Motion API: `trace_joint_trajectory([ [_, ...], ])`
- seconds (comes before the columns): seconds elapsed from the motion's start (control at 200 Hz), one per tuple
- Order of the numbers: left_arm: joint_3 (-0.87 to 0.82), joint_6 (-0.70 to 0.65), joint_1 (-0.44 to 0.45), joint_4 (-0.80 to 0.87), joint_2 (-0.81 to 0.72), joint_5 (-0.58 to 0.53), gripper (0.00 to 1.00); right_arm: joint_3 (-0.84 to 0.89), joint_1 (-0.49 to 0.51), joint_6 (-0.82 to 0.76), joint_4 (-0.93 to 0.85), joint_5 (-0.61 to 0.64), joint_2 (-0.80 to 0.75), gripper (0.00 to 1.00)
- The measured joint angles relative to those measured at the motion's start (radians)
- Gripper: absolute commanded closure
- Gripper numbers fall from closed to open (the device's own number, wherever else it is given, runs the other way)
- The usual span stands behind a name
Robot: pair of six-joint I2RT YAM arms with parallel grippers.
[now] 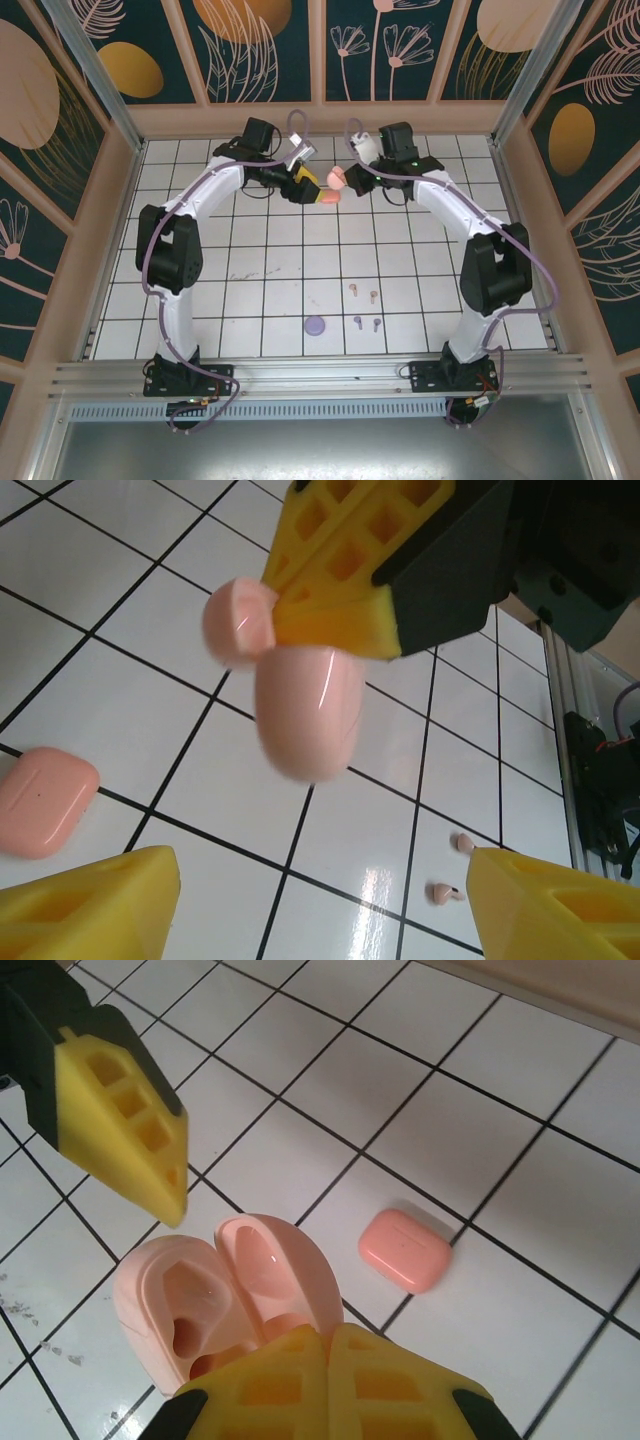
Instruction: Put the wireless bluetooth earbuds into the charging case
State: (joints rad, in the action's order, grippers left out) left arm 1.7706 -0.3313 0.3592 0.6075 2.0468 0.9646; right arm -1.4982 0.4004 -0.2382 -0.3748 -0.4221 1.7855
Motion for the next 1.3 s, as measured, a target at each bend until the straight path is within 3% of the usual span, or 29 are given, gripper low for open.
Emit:
trace_joint_trajectory([
  [0.541, 0.108, -0.051, 0.0, 0.104, 0.062, 0.001, 0.37, -0.022, 0.078, -0.038, -0.044, 0.03, 0.034, 1.0],
  [1.301, 0.128, -0.095, 0.0, 0.182, 0.103, 0.04, 0.51, -0.039, 0.097, -0.037, -0.042, 0.032, 0.034, 1.0],
])
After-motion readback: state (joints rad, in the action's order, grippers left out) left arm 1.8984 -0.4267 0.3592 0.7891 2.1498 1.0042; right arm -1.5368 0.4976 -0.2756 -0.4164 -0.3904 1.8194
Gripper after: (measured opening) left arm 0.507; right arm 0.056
